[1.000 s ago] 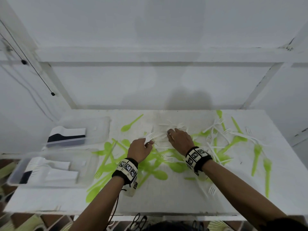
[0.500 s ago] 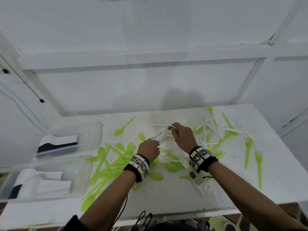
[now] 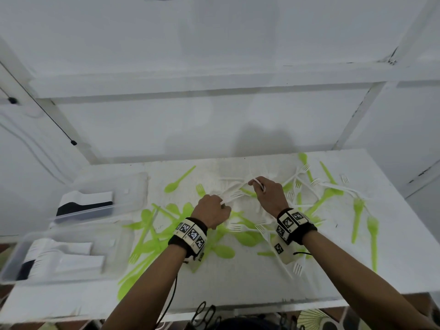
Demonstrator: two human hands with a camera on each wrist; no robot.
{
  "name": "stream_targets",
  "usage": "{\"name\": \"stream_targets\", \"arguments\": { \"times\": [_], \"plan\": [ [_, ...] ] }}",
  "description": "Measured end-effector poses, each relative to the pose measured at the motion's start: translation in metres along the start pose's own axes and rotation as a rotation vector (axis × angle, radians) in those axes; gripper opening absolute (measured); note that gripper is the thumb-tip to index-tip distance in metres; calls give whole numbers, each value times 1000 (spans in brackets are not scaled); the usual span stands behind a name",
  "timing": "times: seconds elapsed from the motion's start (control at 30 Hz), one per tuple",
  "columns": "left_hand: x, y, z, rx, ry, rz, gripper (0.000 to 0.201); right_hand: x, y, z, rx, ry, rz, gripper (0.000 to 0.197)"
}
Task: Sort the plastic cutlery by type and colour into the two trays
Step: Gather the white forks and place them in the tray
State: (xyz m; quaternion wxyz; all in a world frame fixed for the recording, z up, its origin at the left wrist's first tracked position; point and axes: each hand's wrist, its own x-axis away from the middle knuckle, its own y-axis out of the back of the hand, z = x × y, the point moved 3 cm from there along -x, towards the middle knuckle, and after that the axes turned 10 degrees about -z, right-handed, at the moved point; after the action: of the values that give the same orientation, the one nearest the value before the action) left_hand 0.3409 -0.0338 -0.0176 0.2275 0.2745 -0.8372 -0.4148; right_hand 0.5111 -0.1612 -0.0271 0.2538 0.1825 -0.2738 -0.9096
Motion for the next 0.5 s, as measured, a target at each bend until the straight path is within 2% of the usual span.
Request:
{"name": "stream_targets", "arguments": {
  "times": [0.1, 0.27, 0.4, 0.5],
  "plan": [
    [6, 8, 14, 247, 103, -7, 34, -3, -16, -7, 61, -12, 40, 21],
    [16, 18, 32, 336, 32, -29, 13, -18, -42, -5, 220, 20, 53, 19],
    [23, 29, 45, 544, 8, -176, 17, -24, -63, 6, 339, 131, 165, 27],
    [24, 35, 55, 598, 15, -254, 23, -23, -77, 5, 405, 62, 225, 34]
  ]
}}
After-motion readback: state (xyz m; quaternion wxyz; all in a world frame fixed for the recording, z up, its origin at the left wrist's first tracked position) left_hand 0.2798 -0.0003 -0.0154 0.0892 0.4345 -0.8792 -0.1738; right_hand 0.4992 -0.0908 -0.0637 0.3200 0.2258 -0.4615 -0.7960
